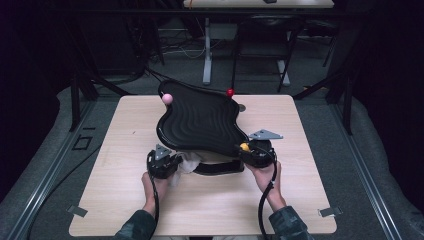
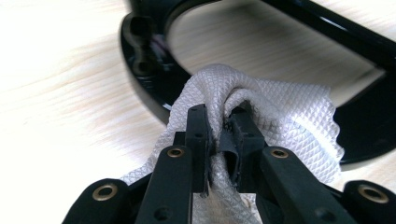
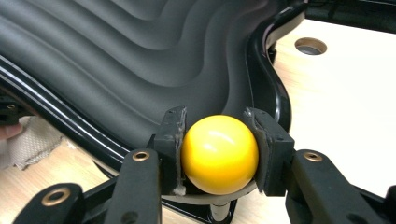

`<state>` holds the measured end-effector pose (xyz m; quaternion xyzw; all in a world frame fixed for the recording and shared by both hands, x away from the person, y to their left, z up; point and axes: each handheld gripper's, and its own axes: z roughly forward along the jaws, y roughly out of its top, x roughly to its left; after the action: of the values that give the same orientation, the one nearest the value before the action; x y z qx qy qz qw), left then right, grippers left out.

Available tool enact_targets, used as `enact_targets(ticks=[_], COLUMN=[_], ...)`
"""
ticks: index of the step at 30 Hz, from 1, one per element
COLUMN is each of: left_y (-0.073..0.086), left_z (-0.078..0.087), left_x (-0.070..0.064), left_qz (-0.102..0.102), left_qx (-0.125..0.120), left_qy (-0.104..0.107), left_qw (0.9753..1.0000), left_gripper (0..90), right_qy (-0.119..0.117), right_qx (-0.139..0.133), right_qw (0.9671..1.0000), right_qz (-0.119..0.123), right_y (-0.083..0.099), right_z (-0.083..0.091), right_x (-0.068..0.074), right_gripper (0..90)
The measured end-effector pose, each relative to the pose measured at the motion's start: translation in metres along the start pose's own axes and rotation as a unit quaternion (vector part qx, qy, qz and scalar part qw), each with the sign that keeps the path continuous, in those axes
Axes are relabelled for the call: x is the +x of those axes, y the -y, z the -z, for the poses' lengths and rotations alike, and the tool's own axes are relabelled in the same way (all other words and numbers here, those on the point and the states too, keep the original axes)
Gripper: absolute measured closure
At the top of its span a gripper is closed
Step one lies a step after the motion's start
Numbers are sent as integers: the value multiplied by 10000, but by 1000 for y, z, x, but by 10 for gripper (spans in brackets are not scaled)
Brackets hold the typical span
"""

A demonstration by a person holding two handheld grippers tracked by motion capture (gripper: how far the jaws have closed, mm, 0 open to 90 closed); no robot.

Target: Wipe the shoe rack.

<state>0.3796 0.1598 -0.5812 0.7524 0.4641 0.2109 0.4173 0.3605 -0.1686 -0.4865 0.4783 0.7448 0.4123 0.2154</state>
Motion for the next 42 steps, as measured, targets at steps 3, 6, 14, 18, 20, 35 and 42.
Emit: enact_targets(ticks=[3,6,14,18,20,35,42], left_y=[0,-3,-10,-18,-22,-34,-33], left_z=[-1,-1,2,10,14,44,47], left_x=[5,10,20,26,28,44,46], left_qz=[-8,24,-139,-220,-241,-379,-296], left_qx=[49,102,236,218,216,89,52], left_qy=[-50,-96,-211,-268,-269,-373,-398], left_qw=[10000,9999,9994,9992,9991,9985,9988], left_gripper=[799,799,799,799,799,798,798], right_qy=[-4,31,193,329,316,291,351], right_qx=[7,8,22,54,89,60,-18], right_qw=[10000,10000,9998,9994,9994,9995,9993], right_qz=[-5,7,9,-49,-83,-47,-107], right_y=[0,1,1,1,1,1,1], right_z=[1,3,5,7,8,12,9], right_x=[-5,-9,-18,-20,-21,-23,-32], right_gripper=[596,596,593,535,526,596,597])
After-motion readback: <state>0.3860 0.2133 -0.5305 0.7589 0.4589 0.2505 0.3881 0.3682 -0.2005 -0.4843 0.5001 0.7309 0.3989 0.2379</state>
